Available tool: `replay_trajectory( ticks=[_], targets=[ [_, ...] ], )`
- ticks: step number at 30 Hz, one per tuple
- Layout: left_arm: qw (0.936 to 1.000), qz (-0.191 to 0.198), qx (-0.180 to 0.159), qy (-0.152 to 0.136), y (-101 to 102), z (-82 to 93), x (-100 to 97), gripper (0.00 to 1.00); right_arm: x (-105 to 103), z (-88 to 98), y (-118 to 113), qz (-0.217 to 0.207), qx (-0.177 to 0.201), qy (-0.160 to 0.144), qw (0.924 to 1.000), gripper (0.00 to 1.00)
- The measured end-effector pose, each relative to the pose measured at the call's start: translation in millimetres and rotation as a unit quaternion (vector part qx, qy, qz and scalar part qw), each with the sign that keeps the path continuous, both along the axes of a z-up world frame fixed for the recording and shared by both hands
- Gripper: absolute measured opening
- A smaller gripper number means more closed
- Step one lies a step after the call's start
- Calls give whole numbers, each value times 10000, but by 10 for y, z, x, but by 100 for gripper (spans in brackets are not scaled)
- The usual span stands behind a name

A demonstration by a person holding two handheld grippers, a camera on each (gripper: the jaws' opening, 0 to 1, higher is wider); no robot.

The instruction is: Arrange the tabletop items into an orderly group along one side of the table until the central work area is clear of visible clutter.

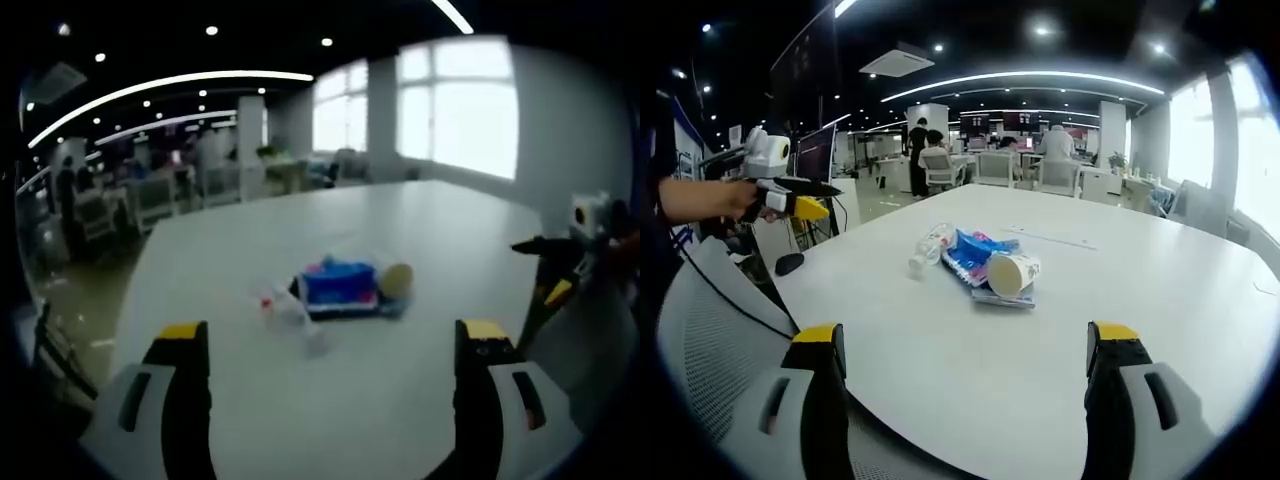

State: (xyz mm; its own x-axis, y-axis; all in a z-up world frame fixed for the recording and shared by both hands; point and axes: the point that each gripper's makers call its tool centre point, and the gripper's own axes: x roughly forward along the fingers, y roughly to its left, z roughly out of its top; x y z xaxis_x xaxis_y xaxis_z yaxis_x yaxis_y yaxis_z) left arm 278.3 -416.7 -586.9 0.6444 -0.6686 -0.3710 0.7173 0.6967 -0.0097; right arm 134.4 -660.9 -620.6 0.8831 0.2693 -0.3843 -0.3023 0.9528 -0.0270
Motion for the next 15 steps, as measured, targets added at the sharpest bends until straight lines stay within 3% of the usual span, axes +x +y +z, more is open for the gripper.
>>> replay_trajectory(
  ticks=[15],
  targets=[
    [10000, 93, 1, -34, -275, 0, 337, 98, 4, -2, -19, -47, 33, 5, 10000, 99]
  ],
)
